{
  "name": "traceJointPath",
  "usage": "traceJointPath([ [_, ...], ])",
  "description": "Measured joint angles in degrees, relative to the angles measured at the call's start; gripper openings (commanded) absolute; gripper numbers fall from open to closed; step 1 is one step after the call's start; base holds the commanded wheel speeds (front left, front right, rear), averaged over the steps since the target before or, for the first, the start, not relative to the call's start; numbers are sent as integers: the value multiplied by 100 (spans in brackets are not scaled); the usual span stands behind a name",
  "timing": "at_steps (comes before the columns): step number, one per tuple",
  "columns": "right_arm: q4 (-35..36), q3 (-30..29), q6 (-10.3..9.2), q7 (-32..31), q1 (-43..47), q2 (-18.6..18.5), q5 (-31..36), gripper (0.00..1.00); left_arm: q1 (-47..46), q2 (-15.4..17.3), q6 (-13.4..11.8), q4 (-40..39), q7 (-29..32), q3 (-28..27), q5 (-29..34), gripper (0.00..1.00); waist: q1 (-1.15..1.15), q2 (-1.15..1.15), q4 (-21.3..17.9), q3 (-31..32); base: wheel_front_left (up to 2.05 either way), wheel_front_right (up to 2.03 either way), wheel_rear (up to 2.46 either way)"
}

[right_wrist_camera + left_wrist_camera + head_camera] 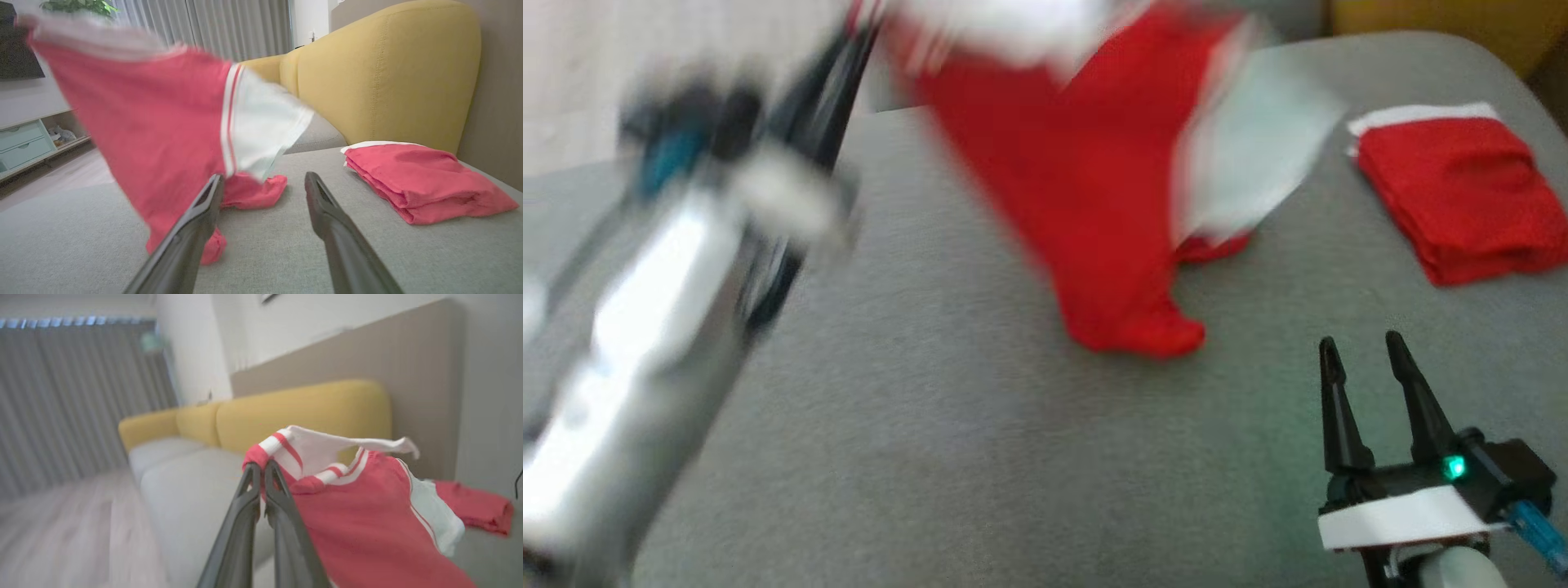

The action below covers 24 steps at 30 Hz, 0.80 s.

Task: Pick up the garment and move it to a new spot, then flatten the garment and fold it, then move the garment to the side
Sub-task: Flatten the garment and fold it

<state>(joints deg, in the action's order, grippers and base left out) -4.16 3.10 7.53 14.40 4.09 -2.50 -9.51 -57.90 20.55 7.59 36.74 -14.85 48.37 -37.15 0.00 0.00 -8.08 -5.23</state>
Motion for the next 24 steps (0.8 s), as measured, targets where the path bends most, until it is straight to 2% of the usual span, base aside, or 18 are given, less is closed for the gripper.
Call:
traceJointPath([
  [2,1,-51,1,0,57,1,26,100,916,322,-26,7,14,-73,-341,0,0,0,142,20,0,0,0],
  [6,2,-159,1,-1,74,1,165,100,2566,726,-347,-293,15,-524,-793,0,-1,0,364,39,0,0,0],
  [10,4,-254,0,0,125,1,207,100,3874,925,-730,-900,15,-1094,-937,0,-1,0,548,46,0,0,0],
  [16,2,-332,1,0,153,2,310,100,5115,962,-1020,-1660,15,-1580,-1089,0,-1,0,805,22,0,0,0],
  [17,-1,-324,1,0,153,2,333,100,5188,966,-1072,-1729,15,-1613,-1091,33,-1,0,844,14,0,0,0],
  [18,-4,-314,1,0,152,2,358,100,5228,975,-1150,-1790,15,-1644,-1115,100,-1,0,879,5,0,0,0],
  [22,-8,-310,1,0,150,2,404,100,5233,1199,-1461,-2151,77,-1709,-1050,100,-1,0,969,-60,0,0,0],
  [24,-5,-308,0,0,145,2,408,100,5198,1335,-1526,-2399,208,-1746,-1015,100,0,0,992,-114,0,0,0],
])
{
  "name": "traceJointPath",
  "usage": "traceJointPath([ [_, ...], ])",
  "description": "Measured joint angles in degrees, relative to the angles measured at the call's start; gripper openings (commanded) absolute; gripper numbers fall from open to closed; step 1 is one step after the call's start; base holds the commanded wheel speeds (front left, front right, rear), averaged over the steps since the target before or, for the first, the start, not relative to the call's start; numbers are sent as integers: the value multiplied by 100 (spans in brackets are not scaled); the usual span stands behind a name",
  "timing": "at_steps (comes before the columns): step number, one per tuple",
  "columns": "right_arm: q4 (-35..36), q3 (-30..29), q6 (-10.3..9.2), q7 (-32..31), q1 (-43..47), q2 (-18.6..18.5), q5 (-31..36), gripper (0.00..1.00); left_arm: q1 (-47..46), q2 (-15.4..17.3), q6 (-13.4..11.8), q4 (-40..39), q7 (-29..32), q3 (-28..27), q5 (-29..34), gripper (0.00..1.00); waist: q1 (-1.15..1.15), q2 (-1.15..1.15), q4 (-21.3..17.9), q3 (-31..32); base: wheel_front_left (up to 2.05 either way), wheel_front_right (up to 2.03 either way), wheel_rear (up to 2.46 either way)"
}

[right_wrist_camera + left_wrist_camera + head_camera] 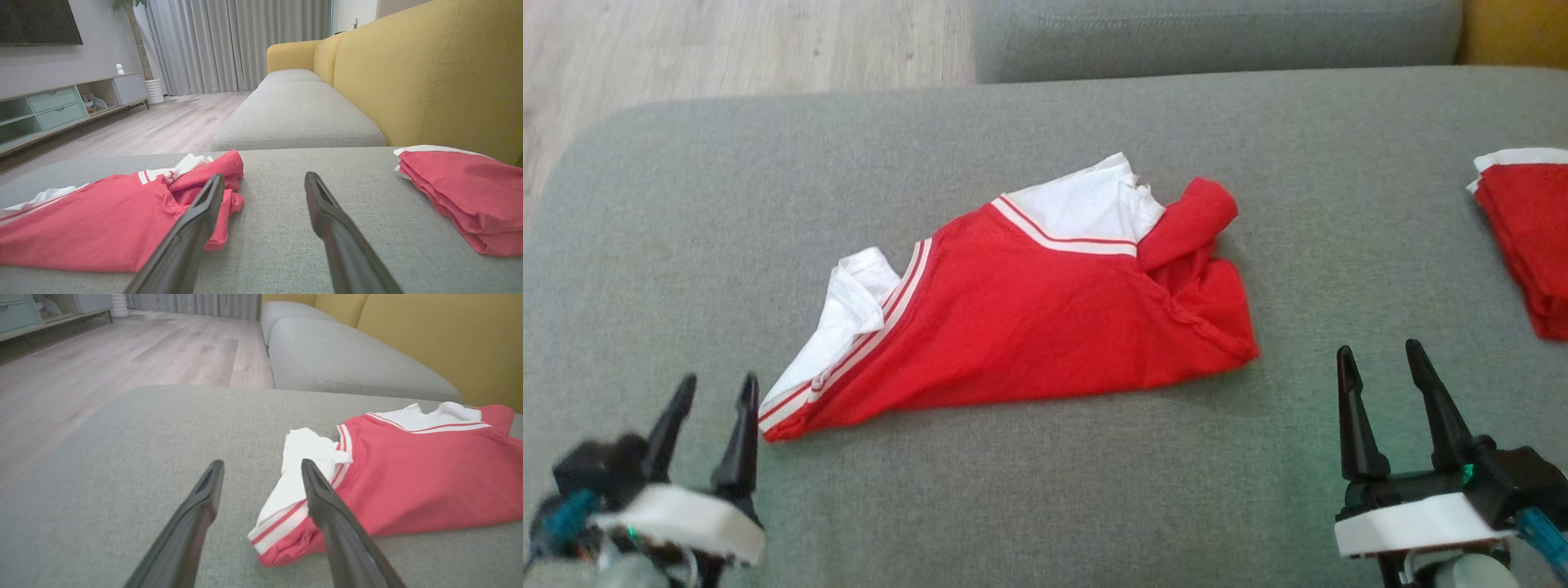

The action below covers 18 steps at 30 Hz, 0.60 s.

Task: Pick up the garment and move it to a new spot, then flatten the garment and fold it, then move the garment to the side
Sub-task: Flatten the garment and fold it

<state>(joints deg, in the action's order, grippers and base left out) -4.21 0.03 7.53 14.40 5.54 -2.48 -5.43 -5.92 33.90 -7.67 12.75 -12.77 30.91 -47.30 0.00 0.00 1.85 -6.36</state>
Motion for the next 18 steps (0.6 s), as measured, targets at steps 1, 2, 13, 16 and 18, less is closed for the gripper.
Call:
traceJointPath([
  [1,4,-2,1,0,-5,0,13,100,-52,80,-8,-112,90,-1,42,100,0,0,10,-32,0,0,0],
  [2,10,-5,1,0,-7,0,48,100,-142,174,-7,-214,202,8,107,100,0,0,22,-68,0,0,0],
  [13,81,129,1,0,-514,-1,200,100,-2284,603,1004,-378,2338,860,571,100,1,0,-73,-773,0,0,0],
  [16,90,100,0,0,-575,-1,196,100,-2301,601,1077,-378,2485,1071,705,100,2,0,-175,-935,0,0,0],
  [18,90,79,0,0,-575,-1,172,100,-2281,601,1081,-393,2537,1193,761,100,1,0,-234,-1015,0,0,0],
])
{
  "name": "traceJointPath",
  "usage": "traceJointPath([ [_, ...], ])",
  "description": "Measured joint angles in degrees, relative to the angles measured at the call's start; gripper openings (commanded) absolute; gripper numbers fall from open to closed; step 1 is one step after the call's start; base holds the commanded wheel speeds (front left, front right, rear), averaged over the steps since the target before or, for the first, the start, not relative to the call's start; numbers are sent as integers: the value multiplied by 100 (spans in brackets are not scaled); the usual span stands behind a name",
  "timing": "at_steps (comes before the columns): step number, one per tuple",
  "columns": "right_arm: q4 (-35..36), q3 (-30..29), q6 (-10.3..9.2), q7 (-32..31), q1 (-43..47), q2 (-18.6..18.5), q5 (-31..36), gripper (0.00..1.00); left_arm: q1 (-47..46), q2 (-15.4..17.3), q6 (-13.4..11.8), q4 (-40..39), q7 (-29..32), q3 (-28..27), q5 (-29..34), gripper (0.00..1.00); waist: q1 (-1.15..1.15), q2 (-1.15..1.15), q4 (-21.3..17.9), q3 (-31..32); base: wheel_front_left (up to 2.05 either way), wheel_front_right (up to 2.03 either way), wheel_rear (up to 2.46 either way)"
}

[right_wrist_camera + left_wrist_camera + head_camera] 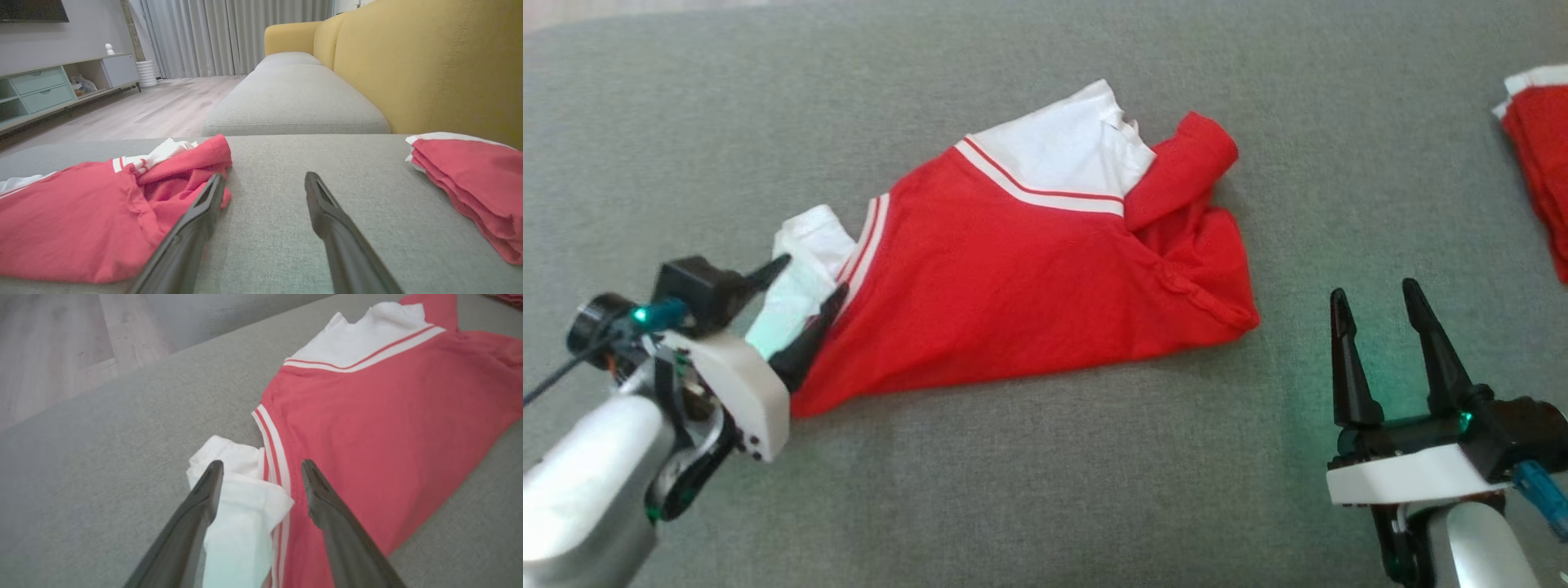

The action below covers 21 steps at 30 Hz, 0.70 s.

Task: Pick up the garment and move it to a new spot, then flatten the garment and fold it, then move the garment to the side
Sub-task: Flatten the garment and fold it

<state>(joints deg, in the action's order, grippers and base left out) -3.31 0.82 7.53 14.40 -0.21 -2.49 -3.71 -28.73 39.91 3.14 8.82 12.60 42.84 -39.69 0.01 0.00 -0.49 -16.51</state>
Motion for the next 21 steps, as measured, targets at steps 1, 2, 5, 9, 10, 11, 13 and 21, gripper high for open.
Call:
traceJointPath([
  [1,0,-7,0,0,0,0,-13,100,15,0,12,-12,5,37,5,100,0,0,-21,-33,0,0,0],
  [2,0,-8,1,0,0,-1,-36,100,44,9,24,-34,49,73,57,100,0,0,-38,-60,0,0,0],
  [5,0,-10,1,0,-1,0,-42,100,99,56,3,-70,69,183,240,100,0,0,-55,-105,0,0,0],
  [9,-2,1,1,0,-27,0,-92,100,102,124,-113,0,62,298,586,100,0,0,-56,-153,0,0,0],
  [10,-1,7,1,0,-38,0,-92,100,102,123,-136,29,42,325,636,100,-1,0,-56,-158,0,0,0],
  [11,-1,14,1,0,-43,0,-93,100,101,122,-165,51,24,348,704,100,-1,0,-58,-160,0,0,0],
  [13,-1,19,1,0,-43,0,-113,100,91,114,-171,111,-15,356,766,100,-1,0,-56,-155,0,0,0],
  [21,-4,18,1,0,-41,0,-125,100,60,78,-221,341,-235,360,842,100,-1,0,-56,-107,0,0,0],
])
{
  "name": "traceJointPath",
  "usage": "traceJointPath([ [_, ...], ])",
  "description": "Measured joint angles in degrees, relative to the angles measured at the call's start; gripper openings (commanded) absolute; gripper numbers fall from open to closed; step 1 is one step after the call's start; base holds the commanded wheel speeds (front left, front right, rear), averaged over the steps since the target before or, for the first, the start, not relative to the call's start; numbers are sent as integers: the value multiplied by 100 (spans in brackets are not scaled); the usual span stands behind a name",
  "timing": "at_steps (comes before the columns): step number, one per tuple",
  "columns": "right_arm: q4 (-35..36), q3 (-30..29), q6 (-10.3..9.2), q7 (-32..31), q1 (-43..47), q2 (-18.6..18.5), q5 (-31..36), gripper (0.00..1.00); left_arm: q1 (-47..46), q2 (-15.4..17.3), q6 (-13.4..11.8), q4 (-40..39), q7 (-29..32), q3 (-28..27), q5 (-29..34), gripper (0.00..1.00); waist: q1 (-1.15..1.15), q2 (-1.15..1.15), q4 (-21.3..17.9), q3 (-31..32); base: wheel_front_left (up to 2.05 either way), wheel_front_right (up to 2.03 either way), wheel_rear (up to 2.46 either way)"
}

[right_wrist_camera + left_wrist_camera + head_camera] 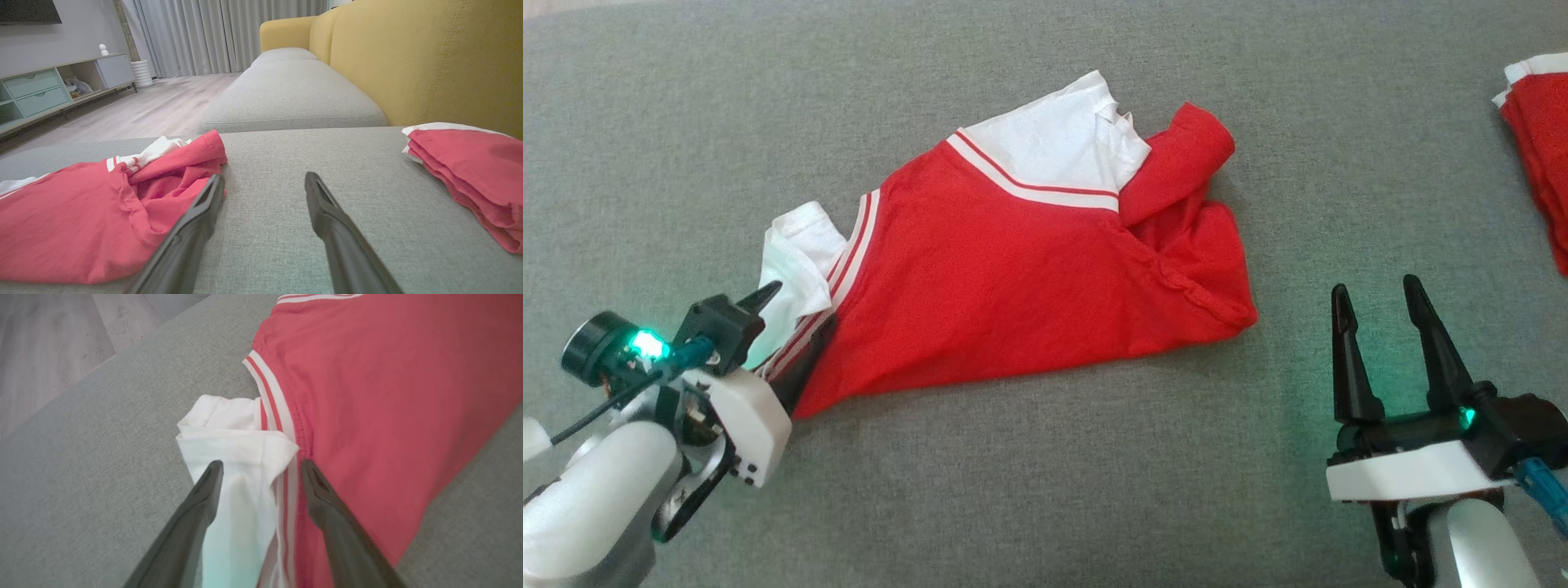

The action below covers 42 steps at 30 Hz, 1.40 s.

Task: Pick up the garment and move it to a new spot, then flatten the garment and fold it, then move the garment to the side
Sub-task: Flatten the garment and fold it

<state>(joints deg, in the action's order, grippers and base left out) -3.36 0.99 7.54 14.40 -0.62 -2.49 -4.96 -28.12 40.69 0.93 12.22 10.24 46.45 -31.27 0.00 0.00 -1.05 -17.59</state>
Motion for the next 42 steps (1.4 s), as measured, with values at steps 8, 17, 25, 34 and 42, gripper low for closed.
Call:
traceJointPath([
  [8,-5,29,-1,0,3,0,10,100,-151,-54,1,143,-169,-1,18,91,0,0,7,-1,0,0,0],
  [17,-4,23,0,0,2,0,10,100,-217,-58,4,216,-212,9,18,0,0,0,-9,-63,0,0,0],
  [25,-4,29,-1,0,-9,-1,-56,100,-458,-29,-167,21,-636,-202,129,0,0,0,100,-84,0,0,0],
  [34,-1194,656,0,-101,-1611,-435,-820,100,-1155,286,-398,136,-881,-642,254,0,0,0,280,-294,0,0,0],
  [42,-2522,1740,-1,-1793,-3589,-1202,-2431,100,-1534,-45,-151,471,-881,-497,309,0,1,0,632,-381,0,0,0],
])
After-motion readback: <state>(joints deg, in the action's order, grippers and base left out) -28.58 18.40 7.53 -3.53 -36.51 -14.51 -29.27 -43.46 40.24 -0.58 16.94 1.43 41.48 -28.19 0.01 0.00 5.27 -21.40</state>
